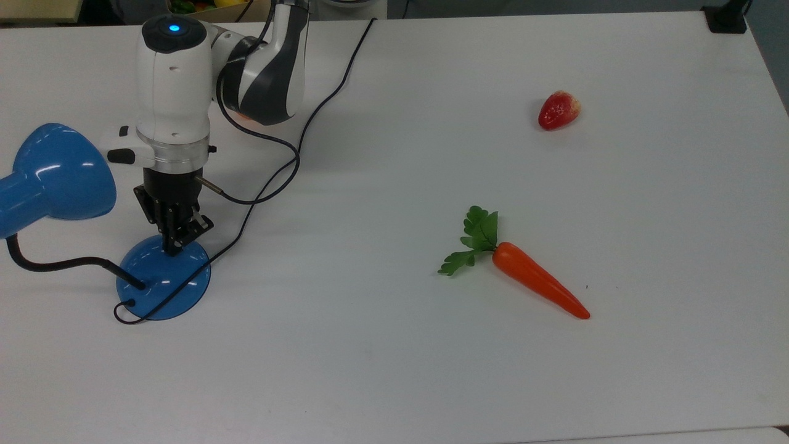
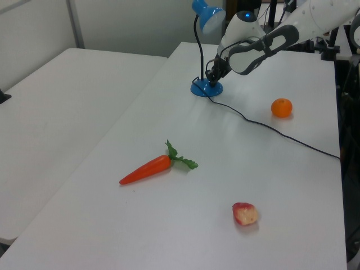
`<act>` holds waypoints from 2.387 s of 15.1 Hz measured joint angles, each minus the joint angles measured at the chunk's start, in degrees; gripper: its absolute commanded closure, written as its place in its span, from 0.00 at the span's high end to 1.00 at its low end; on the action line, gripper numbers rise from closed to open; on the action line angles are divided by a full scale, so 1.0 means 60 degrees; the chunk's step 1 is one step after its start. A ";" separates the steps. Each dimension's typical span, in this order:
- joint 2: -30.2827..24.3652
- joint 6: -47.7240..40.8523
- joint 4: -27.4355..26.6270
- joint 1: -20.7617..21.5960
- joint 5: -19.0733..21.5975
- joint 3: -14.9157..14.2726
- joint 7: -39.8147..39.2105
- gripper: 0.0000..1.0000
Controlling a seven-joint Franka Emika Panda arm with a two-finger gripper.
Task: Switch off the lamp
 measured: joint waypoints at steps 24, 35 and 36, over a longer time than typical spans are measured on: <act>-0.1462 -0.2876 -0.0569 0.0061 0.0003 -0.0002 -0.1364 0.11; -0.4471 -0.7869 -0.0607 0.0005 -0.0040 0.0042 -0.3528 1.00; -0.4717 -0.8132 -0.0638 0.0005 -0.0136 0.0055 -0.3581 1.00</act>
